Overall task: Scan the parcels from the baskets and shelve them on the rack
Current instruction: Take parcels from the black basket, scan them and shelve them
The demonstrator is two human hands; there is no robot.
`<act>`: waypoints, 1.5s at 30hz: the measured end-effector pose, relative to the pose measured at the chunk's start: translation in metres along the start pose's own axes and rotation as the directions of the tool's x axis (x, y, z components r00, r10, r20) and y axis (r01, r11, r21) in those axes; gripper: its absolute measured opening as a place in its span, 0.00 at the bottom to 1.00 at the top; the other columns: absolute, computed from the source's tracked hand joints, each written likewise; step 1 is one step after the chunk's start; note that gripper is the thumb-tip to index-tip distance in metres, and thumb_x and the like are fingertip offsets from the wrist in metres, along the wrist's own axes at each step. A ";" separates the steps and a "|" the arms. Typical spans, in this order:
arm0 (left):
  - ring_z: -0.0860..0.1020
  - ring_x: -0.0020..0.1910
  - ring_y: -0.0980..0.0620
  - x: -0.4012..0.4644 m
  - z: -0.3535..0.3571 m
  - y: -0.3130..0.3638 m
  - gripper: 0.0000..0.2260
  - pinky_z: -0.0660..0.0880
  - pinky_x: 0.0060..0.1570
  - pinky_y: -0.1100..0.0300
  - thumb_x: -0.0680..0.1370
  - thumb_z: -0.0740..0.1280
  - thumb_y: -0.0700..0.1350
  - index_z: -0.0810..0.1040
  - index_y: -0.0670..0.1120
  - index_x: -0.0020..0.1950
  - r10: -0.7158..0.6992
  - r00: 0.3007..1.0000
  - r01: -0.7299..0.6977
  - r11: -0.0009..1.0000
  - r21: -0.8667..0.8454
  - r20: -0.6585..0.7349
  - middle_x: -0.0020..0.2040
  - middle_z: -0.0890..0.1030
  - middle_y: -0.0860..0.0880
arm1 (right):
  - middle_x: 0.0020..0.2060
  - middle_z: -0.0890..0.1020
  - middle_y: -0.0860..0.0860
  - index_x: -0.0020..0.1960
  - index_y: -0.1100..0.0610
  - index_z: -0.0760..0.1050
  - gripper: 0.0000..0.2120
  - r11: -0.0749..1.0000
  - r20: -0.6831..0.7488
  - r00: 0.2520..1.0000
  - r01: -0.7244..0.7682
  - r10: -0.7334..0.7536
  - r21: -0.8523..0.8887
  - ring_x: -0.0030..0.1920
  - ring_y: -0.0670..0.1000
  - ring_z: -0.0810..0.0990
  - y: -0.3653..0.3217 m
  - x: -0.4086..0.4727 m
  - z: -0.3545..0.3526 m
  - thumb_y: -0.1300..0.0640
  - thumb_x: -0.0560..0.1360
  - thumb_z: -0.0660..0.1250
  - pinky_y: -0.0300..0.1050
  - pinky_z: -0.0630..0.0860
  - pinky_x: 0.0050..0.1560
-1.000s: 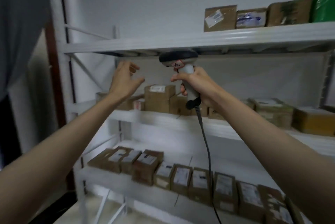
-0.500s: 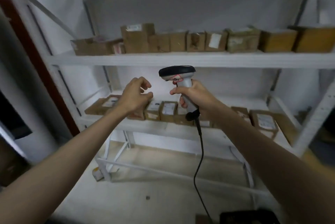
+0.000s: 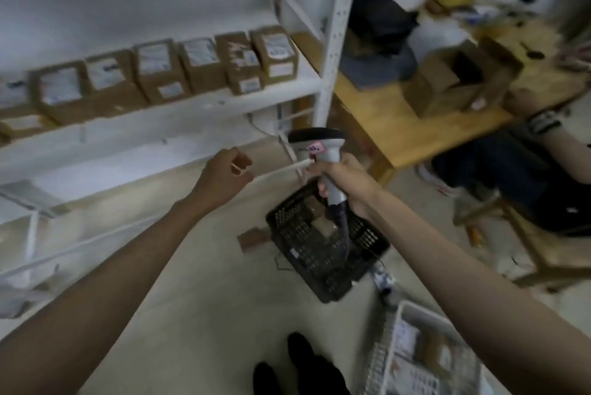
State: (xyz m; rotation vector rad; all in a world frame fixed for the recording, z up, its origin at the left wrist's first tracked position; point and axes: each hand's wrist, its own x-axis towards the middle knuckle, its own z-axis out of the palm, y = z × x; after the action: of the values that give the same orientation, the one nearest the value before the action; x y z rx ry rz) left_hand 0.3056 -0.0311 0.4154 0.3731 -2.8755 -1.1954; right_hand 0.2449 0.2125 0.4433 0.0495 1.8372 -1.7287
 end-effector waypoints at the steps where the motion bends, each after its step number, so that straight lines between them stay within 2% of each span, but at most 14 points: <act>1: 0.79 0.49 0.47 0.002 0.020 0.000 0.08 0.75 0.50 0.56 0.77 0.72 0.40 0.79 0.42 0.55 -0.001 0.999 0.001 1.000 -0.006 0.044 0.53 0.80 0.45 | 0.29 0.76 0.53 0.52 0.60 0.76 0.09 0.999 -0.040 0.999 -0.030 0.031 0.025 0.24 0.48 0.73 0.015 -0.003 -0.015 0.64 0.73 0.73 0.40 0.70 0.25; 7: 0.79 0.44 0.50 0.016 0.123 0.000 0.06 0.78 0.50 0.54 0.76 0.72 0.39 0.80 0.44 0.53 0.003 0.965 -0.004 1.000 0.005 0.263 0.51 0.80 0.45 | 0.23 0.75 0.49 0.49 0.59 0.76 0.08 0.981 -0.226 0.956 -0.172 0.188 0.088 0.22 0.47 0.72 0.090 -0.009 -0.088 0.66 0.73 0.72 0.39 0.69 0.23; 10: 0.77 0.41 0.57 0.032 0.162 -0.003 0.07 0.75 0.44 0.62 0.76 0.73 0.41 0.78 0.49 0.50 0.012 0.934 -0.025 0.999 0.031 0.357 0.50 0.81 0.47 | 0.25 0.74 0.53 0.48 0.60 0.76 0.07 0.959 -0.253 0.930 -0.230 0.267 0.165 0.22 0.48 0.71 0.119 0.001 -0.118 0.67 0.73 0.71 0.39 0.69 0.23; 14: 0.79 0.48 0.50 0.066 0.211 -0.012 0.06 0.77 0.51 0.55 0.77 0.73 0.42 0.79 0.48 0.52 -0.068 0.892 0.026 0.995 0.098 0.447 0.50 0.81 0.47 | 0.28 0.78 0.52 0.49 0.61 0.78 0.08 0.927 -0.244 0.906 -0.289 0.346 0.241 0.25 0.48 0.74 0.154 0.036 -0.156 0.67 0.72 0.72 0.41 0.71 0.25; 17: 0.78 0.49 0.50 0.092 0.248 -0.022 0.06 0.72 0.47 0.62 0.77 0.72 0.41 0.80 0.45 0.54 -0.119 0.860 0.047 0.987 0.154 0.496 0.50 0.80 0.48 | 0.32 0.80 0.55 0.47 0.61 0.78 0.05 0.895 -0.257 0.871 -0.349 0.419 0.278 0.26 0.49 0.75 0.186 0.070 -0.177 0.66 0.73 0.72 0.42 0.73 0.27; 21: 0.78 0.50 0.51 0.120 0.300 -0.043 0.07 0.73 0.48 0.61 0.78 0.70 0.43 0.79 0.44 0.55 -0.215 0.827 0.141 0.974 0.179 0.519 0.50 0.80 0.48 | 0.39 0.81 0.59 0.45 0.61 0.79 0.02 0.858 -0.254 0.835 -0.407 0.489 0.314 0.27 0.49 0.74 0.234 0.115 -0.190 0.63 0.76 0.70 0.43 0.72 0.28; 28: 0.78 0.51 0.51 0.155 0.385 -0.109 0.06 0.76 0.51 0.58 0.79 0.70 0.45 0.79 0.45 0.55 -0.304 0.762 0.257 0.952 0.163 0.571 0.49 0.79 0.50 | 0.38 0.80 0.58 0.44 0.62 0.77 0.04 0.794 -0.199 0.796 -0.477 0.572 0.376 0.24 0.47 0.74 0.315 0.194 -0.184 0.64 0.78 0.69 0.41 0.71 0.26; 32: 0.76 0.46 0.59 0.186 0.447 -0.173 0.07 0.68 0.39 0.70 0.80 0.69 0.48 0.78 0.48 0.57 -0.349 0.705 0.338 0.931 0.141 0.618 0.48 0.77 0.56 | 0.35 0.81 0.56 0.46 0.62 0.76 0.03 0.734 -0.176 0.761 -0.494 0.624 0.466 0.25 0.48 0.74 0.382 0.249 -0.173 0.66 0.78 0.68 0.40 0.71 0.25; 33: 0.76 0.48 0.58 0.196 0.464 -0.189 0.09 0.69 0.41 0.69 0.80 0.68 0.48 0.78 0.48 0.59 -0.357 0.692 0.354 0.925 0.136 0.627 0.50 0.78 0.55 | 0.35 0.81 0.56 0.45 0.62 0.76 0.04 0.723 -0.177 0.750 -0.502 0.637 0.474 0.25 0.48 0.74 0.400 0.264 -0.172 0.67 0.78 0.68 0.41 0.71 0.26; 35: 0.77 0.57 0.52 0.216 0.496 -0.220 0.14 0.74 0.53 0.62 0.81 0.67 0.49 0.77 0.47 0.65 -0.373 0.674 0.380 0.915 0.133 0.638 0.58 0.79 0.50 | 0.35 0.80 0.57 0.43 0.62 0.76 0.06 0.702 -0.170 0.742 -0.497 0.649 0.509 0.28 0.50 0.76 0.435 0.295 -0.170 0.67 0.78 0.68 0.41 0.73 0.29; 37: 0.75 0.63 0.49 0.236 0.528 -0.249 0.17 0.72 0.63 0.58 0.81 0.66 0.50 0.74 0.47 0.69 -0.388 0.666 0.395 0.908 0.140 0.637 0.64 0.77 0.49 | 0.36 0.79 0.57 0.43 0.62 0.76 0.06 0.668 -0.152 0.742 -0.469 0.653 0.578 0.32 0.52 0.77 0.469 0.324 -0.170 0.67 0.79 0.67 0.44 0.76 0.35; 39: 0.74 0.64 0.49 0.251 0.555 -0.278 0.18 0.70 0.61 0.59 0.82 0.65 0.50 0.73 0.48 0.71 -0.402 0.671 0.408 0.902 0.142 0.622 0.67 0.76 0.49 | 0.36 0.78 0.56 0.44 0.61 0.75 0.06 0.632 -0.146 0.726 -0.459 0.672 0.625 0.34 0.52 0.76 0.500 0.351 -0.169 0.67 0.79 0.66 0.46 0.77 0.40; 42: 0.74 0.63 0.50 0.270 0.592 -0.315 0.18 0.68 0.54 0.63 0.82 0.65 0.49 0.73 0.46 0.71 -0.400 0.689 0.396 0.906 0.148 0.604 0.66 0.76 0.48 | 0.36 0.74 0.54 0.47 0.60 0.74 0.05 0.562 -0.103 0.711 -0.449 0.695 0.694 0.34 0.50 0.73 0.542 0.385 -0.166 0.67 0.81 0.64 0.45 0.75 0.38; 45: 0.75 0.64 0.50 0.287 0.624 -0.346 0.18 0.67 0.50 0.65 0.82 0.65 0.49 0.74 0.45 0.71 -0.399 0.697 0.392 0.908 0.150 0.595 0.66 0.77 0.48 | 0.36 0.75 0.52 0.51 0.59 0.75 0.03 0.545 -0.114 0.668 -0.482 0.735 0.686 0.33 0.50 0.75 0.574 0.412 -0.163 0.65 0.81 0.64 0.44 0.80 0.36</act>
State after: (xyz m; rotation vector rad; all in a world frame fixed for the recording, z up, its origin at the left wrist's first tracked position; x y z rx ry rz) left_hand 0.0416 0.1055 -0.2936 0.7727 -3.4764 -1.6280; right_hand 0.0877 0.2940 -0.2597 1.2679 1.1402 -1.7300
